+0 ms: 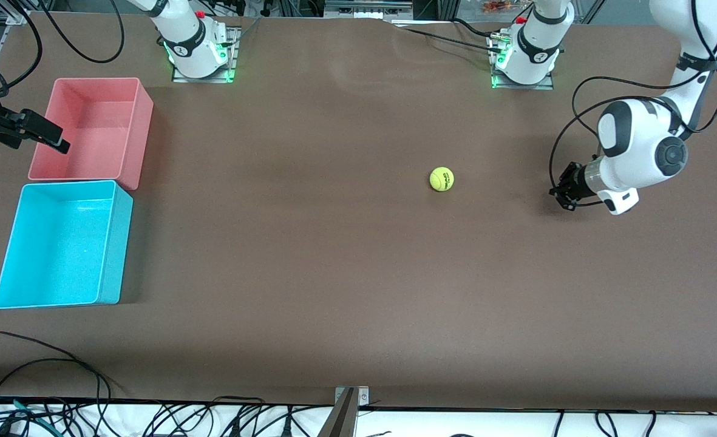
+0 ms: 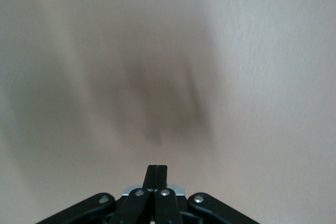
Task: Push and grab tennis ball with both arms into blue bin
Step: 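Push the tennis ball again with the left gripper toward the table middle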
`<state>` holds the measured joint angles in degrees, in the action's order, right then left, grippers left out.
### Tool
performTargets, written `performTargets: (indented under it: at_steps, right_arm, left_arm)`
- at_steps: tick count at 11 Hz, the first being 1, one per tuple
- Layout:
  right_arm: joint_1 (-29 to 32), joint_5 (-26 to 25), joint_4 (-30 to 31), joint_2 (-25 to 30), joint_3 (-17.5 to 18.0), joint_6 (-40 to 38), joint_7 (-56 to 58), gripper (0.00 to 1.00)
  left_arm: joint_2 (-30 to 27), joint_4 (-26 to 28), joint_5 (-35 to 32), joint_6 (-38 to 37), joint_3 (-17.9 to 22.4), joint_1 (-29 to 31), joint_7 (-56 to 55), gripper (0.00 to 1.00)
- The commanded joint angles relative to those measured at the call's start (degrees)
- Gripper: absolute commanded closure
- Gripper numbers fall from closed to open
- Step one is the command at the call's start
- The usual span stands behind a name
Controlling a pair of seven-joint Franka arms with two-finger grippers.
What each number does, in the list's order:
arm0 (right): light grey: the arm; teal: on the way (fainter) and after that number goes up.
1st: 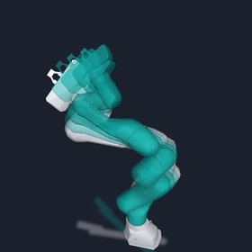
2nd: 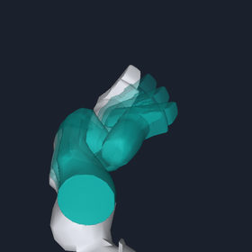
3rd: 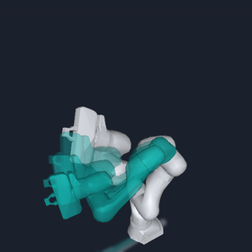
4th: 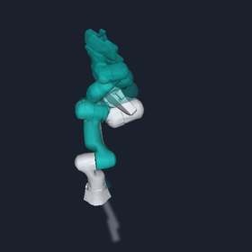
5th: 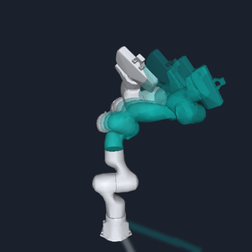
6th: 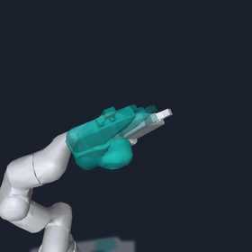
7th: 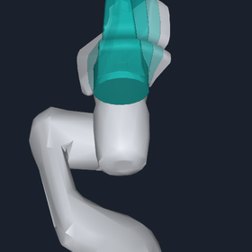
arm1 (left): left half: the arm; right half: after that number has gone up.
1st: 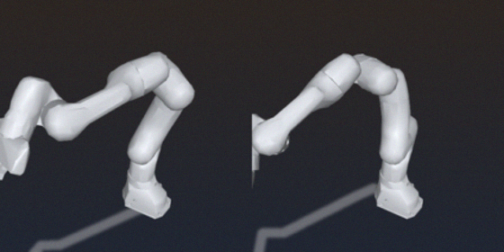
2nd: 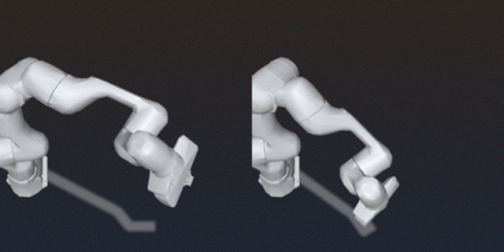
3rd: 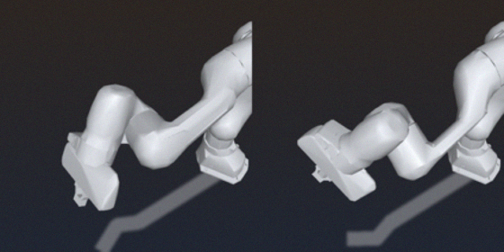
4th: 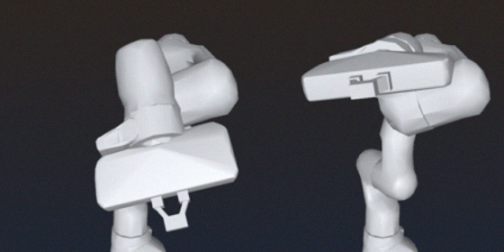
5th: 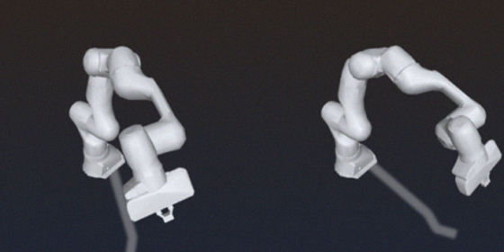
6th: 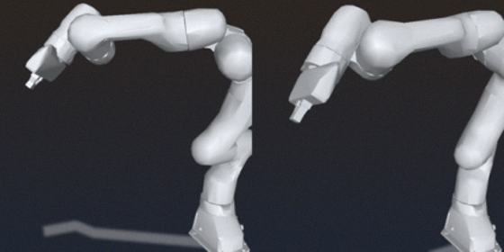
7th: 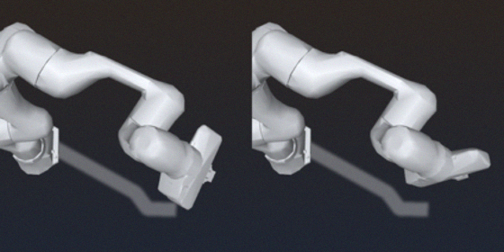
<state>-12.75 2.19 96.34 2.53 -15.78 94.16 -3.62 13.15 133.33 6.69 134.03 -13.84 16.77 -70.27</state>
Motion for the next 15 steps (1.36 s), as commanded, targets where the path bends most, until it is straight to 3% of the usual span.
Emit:
performTargets:
  at_steps: [1, 3, 6, 12, 15]
  right_arm:
    - [0.0, 0.9, -1.2, -0.5, -0.2, -1.4, -0.3, 0.0]
    - [0.0, 1.0, -1.2, -0.5, -0.2, -1.4, -0.3, 0.0]
    - [0.0, 0.9, -1.2, -0.6, -0.2, -1.4, -0.2, 0.0]
    - [-0.1, 0.9, -1.2, -0.6, -0.2, -1.4, -0.2, 0.0]
    - [-0.1, 0.9, -1.2, -0.6, -0.1, -1.4, -0.2, 0.0]
  left_arm:
    - [-0.9, 3.0, -0.5, 3.9, -9.7, -0.4, -13.9, 1.0]
    - [-0.8, 3.1, -0.5, 3.9, -15.8, -0.4, -22.3, 1.0]
    - [0.4, 4.7, -0.5, 7.4, -20.5, -0.6, -28.1, 1.0]
    - [5.1, 5.2, -0.9, 13.7, -21.1, -4.9, -34.0, 1.0]
    - [7.8, 4.8, -0.9, 16.6, -20.8, -9.9, -39.1, 1.0]
